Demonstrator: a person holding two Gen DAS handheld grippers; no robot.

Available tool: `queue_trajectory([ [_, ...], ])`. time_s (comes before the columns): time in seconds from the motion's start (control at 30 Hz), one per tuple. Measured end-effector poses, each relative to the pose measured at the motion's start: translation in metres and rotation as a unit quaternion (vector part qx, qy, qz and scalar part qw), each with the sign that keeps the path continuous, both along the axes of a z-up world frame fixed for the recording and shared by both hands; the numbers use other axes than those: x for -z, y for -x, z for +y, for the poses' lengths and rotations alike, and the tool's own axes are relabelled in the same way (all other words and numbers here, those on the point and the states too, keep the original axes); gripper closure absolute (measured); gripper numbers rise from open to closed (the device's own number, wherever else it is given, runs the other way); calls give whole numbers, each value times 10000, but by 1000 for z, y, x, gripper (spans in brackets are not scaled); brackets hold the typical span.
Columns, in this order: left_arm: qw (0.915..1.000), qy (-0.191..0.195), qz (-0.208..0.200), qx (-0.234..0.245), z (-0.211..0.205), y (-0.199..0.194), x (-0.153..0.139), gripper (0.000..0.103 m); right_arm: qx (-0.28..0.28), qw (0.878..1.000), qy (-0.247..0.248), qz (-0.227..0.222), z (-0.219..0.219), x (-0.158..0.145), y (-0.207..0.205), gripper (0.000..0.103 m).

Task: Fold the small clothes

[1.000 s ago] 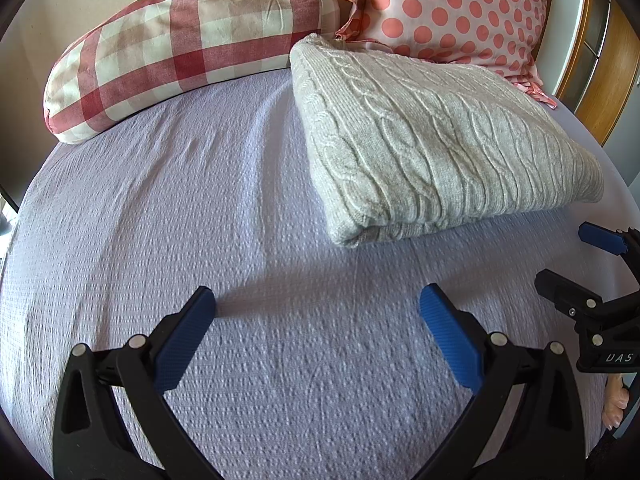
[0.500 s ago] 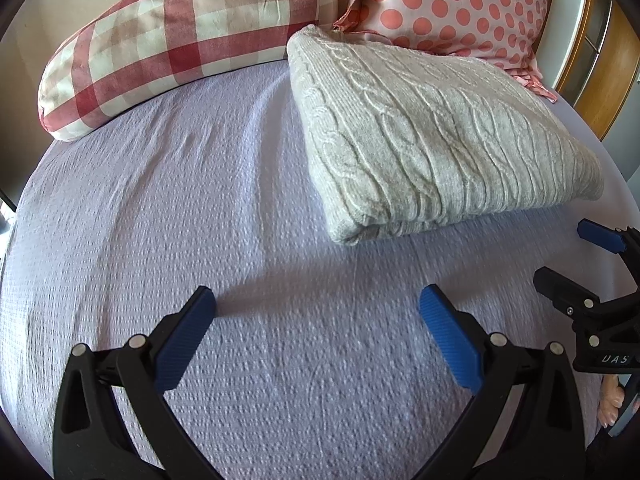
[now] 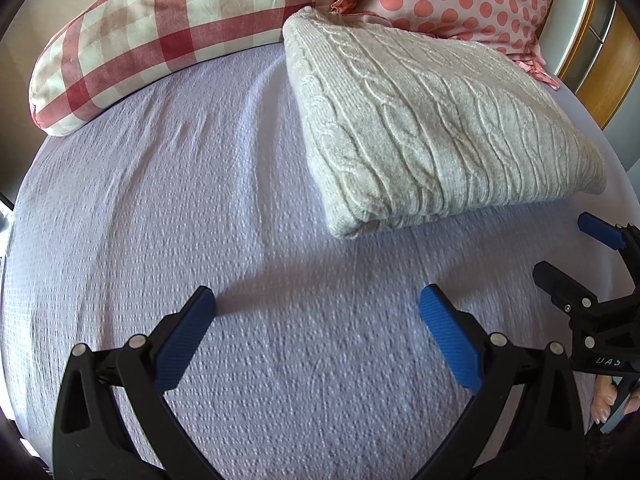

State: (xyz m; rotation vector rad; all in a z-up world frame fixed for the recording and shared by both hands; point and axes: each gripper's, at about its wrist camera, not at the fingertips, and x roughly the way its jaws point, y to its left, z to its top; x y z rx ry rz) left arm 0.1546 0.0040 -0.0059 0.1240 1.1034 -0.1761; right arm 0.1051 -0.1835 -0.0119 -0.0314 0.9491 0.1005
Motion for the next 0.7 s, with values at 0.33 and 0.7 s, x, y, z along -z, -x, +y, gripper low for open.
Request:
queue_trajectory([
  [0.33,9999,-32,100,64,-1,-4,1,2,3,10000,0,0,0,0,0,1],
  [0.7,10000,-16,73,49,-1,-3,1,2,4,10000,0,-1,0,0,0,1],
])
